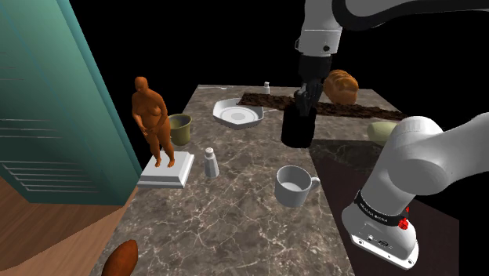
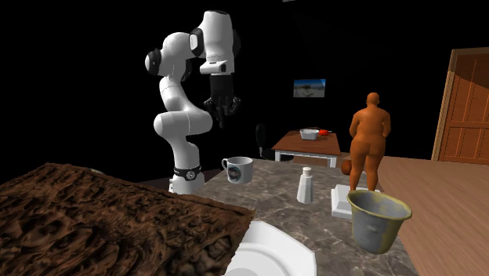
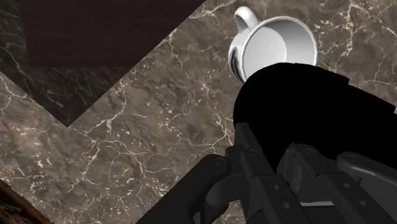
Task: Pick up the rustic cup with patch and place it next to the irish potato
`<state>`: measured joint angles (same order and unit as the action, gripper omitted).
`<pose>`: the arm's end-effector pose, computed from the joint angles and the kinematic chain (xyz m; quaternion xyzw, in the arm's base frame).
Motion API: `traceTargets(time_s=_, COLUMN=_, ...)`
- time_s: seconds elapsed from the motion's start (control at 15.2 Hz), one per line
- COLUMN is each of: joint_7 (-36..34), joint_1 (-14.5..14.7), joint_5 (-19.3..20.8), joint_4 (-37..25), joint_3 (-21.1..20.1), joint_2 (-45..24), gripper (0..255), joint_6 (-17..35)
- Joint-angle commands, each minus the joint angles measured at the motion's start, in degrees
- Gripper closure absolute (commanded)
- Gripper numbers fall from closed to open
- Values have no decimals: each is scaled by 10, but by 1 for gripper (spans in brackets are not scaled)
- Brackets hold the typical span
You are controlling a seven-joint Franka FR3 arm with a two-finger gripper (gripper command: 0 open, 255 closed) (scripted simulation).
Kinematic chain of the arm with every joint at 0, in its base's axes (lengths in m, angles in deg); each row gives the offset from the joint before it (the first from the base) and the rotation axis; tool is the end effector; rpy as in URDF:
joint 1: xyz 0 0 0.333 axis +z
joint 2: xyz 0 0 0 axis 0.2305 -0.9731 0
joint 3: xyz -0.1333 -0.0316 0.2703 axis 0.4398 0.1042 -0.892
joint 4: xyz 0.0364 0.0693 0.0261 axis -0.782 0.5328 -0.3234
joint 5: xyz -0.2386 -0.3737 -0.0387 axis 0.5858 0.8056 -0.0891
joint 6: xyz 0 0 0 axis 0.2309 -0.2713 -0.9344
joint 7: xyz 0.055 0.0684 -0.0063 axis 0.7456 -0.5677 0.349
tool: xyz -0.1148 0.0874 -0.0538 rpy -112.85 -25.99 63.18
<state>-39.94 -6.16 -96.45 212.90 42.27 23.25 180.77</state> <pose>0.3335 0.0807 0.4542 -0.9984 -0.0069 0.0409 0.0390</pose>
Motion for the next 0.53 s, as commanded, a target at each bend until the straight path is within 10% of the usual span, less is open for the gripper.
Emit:
traceTargets(time_s=0.0, joint_7=-23, joint_1=10, joint_5=-19, joint_4=-16, joint_3=-24, joint_2=-30, gripper=255, joint_6=17)
traceTargets(time_s=0.46, joint_7=-99, joint_1=32, joint_5=-60, joint_4=-99, joint_3=-100, joint_2=-151, gripper=255, joint_6=68)
